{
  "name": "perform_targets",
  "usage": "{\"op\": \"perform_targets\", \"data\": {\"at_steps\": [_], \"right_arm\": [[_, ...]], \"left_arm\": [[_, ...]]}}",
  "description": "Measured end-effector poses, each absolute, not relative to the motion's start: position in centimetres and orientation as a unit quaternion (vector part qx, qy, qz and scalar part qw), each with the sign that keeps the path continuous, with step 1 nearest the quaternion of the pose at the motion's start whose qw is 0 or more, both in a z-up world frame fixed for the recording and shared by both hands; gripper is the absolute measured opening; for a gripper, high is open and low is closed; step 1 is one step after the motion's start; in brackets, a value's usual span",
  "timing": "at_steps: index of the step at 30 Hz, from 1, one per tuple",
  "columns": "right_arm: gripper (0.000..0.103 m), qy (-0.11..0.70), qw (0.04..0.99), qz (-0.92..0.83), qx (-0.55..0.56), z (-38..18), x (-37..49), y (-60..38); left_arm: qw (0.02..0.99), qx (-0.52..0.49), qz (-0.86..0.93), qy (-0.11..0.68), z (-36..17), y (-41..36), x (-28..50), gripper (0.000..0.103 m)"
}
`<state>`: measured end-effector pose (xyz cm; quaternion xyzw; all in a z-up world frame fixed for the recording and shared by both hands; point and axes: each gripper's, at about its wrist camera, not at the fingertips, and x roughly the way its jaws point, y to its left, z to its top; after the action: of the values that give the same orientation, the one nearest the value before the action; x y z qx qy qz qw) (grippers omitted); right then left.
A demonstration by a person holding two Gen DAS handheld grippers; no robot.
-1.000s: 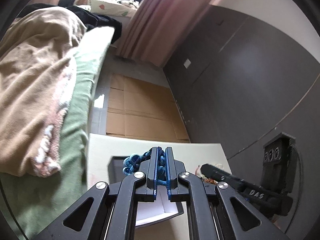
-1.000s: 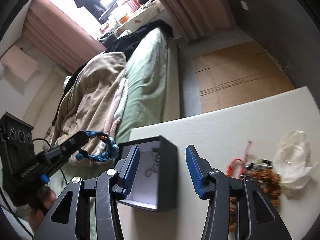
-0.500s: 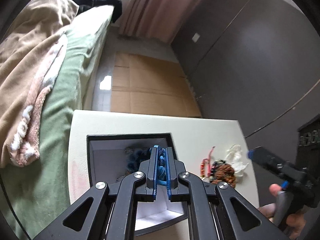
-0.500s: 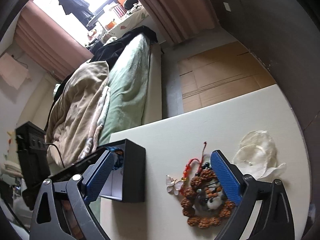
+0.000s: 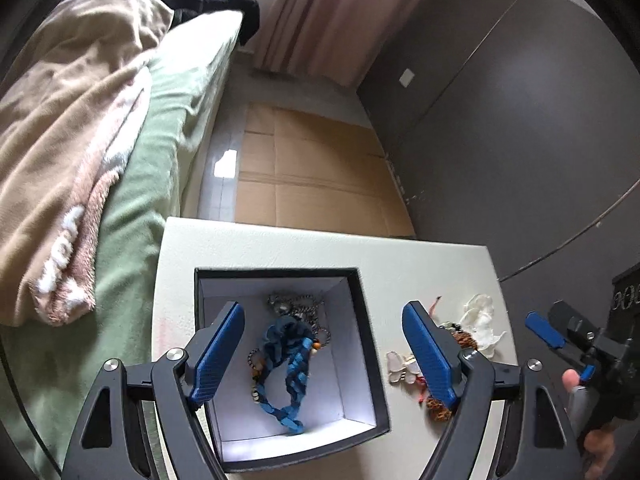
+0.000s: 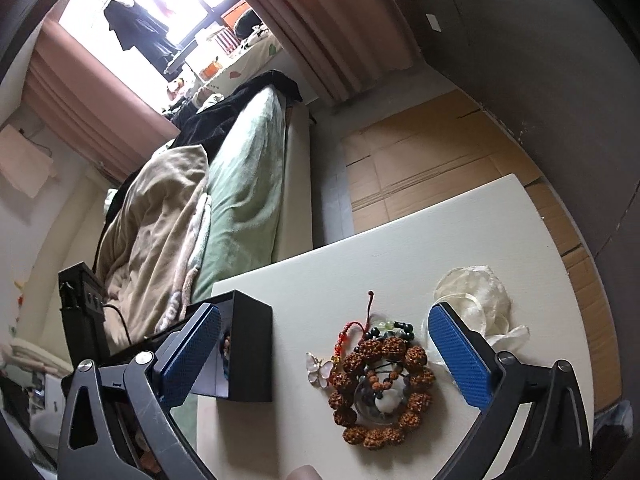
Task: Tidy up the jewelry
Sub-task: 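Move the left tool to the brown bead bracelet and grasp it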
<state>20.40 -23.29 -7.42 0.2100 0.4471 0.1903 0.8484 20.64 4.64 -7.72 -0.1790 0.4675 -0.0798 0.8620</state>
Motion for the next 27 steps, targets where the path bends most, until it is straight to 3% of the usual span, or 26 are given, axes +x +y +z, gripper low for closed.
{"op": "perform_targets", "data": {"at_steps": [8, 12, 27], "right_arm": [[0.103, 0.405, 0.870, 0.166, 0.226, -6.2, 18.3, -25.3], [0.103, 0.366, 0.895, 0.148, 0.207, -5.1, 16.7, -25.9], [0.103, 0.317, 0.923, 0.132, 0.174, -3.2, 14.1, -28.7]], "left_arm": [[0.919, -0.130, -0.044, 0.369, -2.6, 3.5, 18.1, 0.083], [0.935, -0.108, -0.037, 0.336, -1.3, 2.4, 17.0, 0.095], [0.922, -0.061, -0.119, 0.362, -2.2, -4.2, 16.1, 0.096]]}}
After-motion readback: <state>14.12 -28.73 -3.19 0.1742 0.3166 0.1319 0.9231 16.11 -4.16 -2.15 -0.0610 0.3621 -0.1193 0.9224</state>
